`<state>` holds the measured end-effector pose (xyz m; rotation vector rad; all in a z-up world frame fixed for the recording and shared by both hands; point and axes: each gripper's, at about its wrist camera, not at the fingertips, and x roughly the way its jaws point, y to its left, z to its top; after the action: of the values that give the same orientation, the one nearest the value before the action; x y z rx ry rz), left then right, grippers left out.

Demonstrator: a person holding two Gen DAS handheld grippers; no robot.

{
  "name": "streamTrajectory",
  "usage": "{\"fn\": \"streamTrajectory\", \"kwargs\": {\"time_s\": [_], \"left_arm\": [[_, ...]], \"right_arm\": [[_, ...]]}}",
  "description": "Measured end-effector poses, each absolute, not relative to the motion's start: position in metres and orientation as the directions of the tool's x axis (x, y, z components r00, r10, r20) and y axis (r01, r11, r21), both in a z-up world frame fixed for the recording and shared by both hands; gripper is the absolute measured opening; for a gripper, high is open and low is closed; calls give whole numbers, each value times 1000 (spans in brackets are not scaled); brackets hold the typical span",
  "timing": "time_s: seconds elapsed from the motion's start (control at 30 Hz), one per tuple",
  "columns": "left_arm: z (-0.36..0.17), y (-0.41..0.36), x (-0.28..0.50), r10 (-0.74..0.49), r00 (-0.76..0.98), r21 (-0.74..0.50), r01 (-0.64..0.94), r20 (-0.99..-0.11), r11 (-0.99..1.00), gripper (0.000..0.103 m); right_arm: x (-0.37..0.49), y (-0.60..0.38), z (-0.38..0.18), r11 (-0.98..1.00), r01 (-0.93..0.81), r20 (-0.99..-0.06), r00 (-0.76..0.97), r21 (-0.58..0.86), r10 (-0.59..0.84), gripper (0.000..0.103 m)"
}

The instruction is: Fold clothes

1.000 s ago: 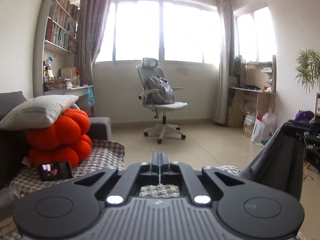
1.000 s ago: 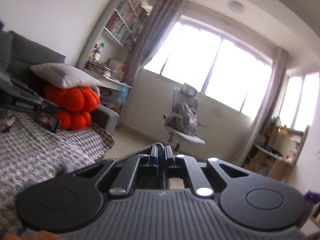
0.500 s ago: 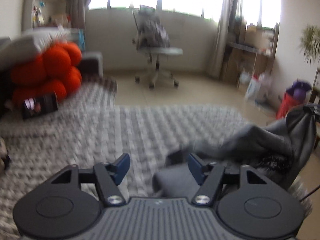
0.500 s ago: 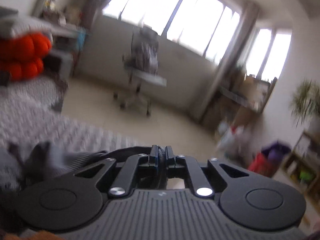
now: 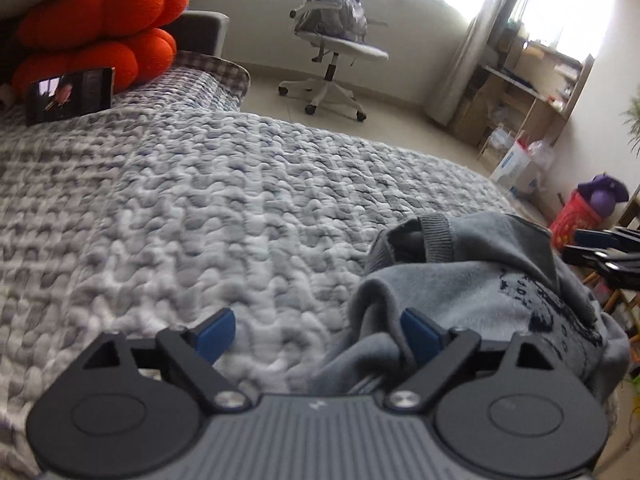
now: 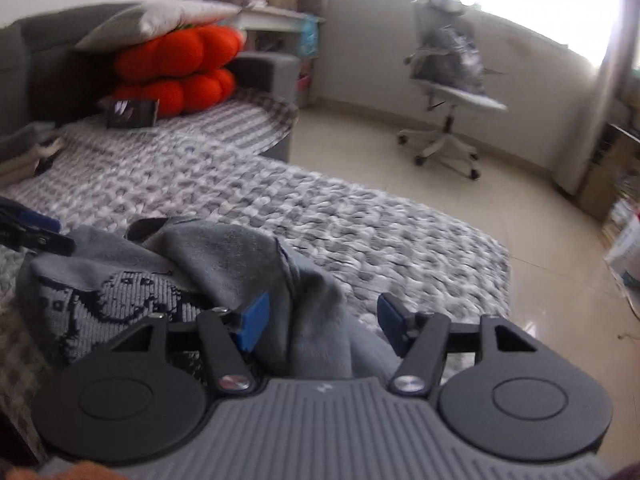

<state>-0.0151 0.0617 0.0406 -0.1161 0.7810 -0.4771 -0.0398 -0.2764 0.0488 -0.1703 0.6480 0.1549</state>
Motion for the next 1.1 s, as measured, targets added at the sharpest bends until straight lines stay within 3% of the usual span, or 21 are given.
{"fn": "streamTrajectory", "kwargs": {"time_s": [0.17, 0.23, 0.33, 0.43, 0.53, 0.7, 0.83, 1.0, 1.07, 1.1], "left_arm": [[30, 54, -27, -456, 605, -234, 412, -652, 881, 98], [32, 49, -32, -451, 617, -204, 430, -645, 880, 98], [35, 51, -34, -479, 609, -230, 443, -633, 867, 98], [36, 52, -36, -481, 607, -237, 439, -633, 867, 98], [38, 50, -37, -493, 605, -248, 444, -625, 861, 98], [41, 23, -34, -532, 586, -252, 493, -612, 833, 98], [45, -5, -28, -567, 572, -247, 541, -593, 804, 98], [43, -36, -9, -564, 549, -254, 540, -616, 803, 98], [38, -47, -8, -543, 549, -223, 543, -635, 810, 77], [37, -51, -9, -536, 551, -209, 547, -640, 811, 48]], "right_arm": [[-13, -278, 27, 975, -222, -670, 724, -3, 162, 59], [-11, -268, 21, 968, -247, -691, 706, -38, 153, 28], [-21, -248, 25, 950, -271, -672, 734, -158, 98, 14], [-40, -236, 52, 933, -173, -553, 832, -315, -32, 11], [-66, -238, 96, 884, 23, -342, 917, -466, -204, 11], [-108, -250, 152, 837, 166, -99, 962, -522, -253, 11], [-149, -247, 173, 804, 181, 28, 979, -566, -201, 11], [-181, -242, 184, 774, 176, 74, 983, -608, -165, 11], [-192, -244, 187, 777, 178, 85, 984, -604, -159, 11], [-192, -245, 186, 777, 178, 88, 984, -604, -157, 11]]}}
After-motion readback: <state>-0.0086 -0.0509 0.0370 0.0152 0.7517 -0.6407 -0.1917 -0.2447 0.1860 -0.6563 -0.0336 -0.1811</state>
